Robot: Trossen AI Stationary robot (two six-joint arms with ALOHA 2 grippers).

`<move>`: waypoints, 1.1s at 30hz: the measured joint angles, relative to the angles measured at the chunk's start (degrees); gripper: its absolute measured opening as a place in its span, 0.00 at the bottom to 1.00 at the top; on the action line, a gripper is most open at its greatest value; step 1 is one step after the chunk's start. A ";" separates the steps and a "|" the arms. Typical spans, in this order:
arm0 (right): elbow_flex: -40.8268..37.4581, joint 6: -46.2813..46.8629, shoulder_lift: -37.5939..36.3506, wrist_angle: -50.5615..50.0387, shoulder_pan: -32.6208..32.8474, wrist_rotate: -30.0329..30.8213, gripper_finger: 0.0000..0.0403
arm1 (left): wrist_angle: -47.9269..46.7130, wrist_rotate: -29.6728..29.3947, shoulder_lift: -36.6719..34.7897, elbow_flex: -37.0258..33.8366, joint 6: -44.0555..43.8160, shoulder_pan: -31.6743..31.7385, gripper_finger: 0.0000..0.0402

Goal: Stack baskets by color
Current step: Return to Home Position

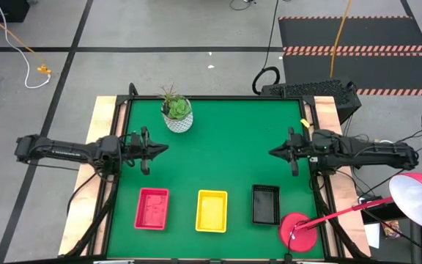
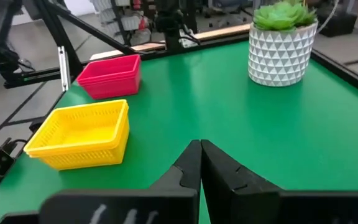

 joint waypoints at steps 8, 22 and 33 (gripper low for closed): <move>-6.51 -0.30 -12.60 -0.04 -0.01 -0.74 0.00 | -7.51 -0.09 -5.93 0.00 -1.66 0.02 0.00; -16.95 1.20 -21.22 12.70 0.00 -7.42 0.00 | -13.79 -0.28 -14.32 -0.02 -4.07 0.02 0.00; -21.53 0.78 -20.68 18.06 0.13 -11.37 0.00 | -13.84 -0.71 -16.02 -5.51 -7.49 0.74 0.01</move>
